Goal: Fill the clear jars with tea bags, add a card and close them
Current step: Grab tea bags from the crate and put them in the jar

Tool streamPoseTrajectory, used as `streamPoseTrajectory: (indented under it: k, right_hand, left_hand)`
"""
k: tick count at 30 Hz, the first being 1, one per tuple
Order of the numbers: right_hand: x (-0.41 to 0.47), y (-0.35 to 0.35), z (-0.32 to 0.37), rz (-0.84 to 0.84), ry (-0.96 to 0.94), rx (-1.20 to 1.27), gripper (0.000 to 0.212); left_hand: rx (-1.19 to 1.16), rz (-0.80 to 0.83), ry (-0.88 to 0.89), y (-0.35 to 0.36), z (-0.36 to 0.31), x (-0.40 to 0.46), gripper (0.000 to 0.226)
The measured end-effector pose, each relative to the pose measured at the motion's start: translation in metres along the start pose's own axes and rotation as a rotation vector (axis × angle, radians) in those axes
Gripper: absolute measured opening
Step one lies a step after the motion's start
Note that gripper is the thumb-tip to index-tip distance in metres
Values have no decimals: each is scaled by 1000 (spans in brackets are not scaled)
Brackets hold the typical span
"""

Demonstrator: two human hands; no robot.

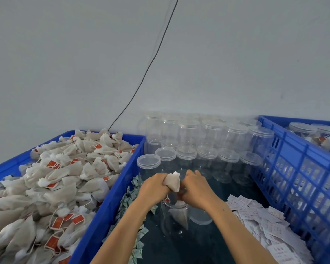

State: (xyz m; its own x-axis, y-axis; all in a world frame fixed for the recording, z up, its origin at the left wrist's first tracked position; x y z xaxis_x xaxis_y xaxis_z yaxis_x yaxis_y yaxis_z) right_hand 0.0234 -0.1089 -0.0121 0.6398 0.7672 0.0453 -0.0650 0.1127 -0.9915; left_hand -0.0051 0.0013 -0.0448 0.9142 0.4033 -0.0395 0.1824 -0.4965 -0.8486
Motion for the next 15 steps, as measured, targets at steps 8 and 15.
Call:
streamPoseTrajectory:
  k: [8, 15]
  right_hand:
    - [-8, -11, -23, -85, 138, 519, 25]
    - [-11, -17, -28, -192, 112, 719, 14]
  left_hand:
    - [156, -201, 259, -2, -25, -23, 23]
    - [170, -120, 275, -2, -35, -29, 42]
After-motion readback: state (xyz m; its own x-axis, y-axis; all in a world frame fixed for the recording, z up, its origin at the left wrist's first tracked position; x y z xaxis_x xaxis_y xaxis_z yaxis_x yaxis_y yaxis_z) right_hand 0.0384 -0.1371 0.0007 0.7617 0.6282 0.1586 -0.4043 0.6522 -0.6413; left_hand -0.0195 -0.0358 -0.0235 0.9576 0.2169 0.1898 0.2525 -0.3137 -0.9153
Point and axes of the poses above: each hand's wrist, its own x-axis towards the middle knuckle, its own y-axis out of the palm, z = x × y, the point moved 9 cm from there along x, towards the middle knuckle, and after that the axes turned 6 degrees about z, right-handed, at the moved point
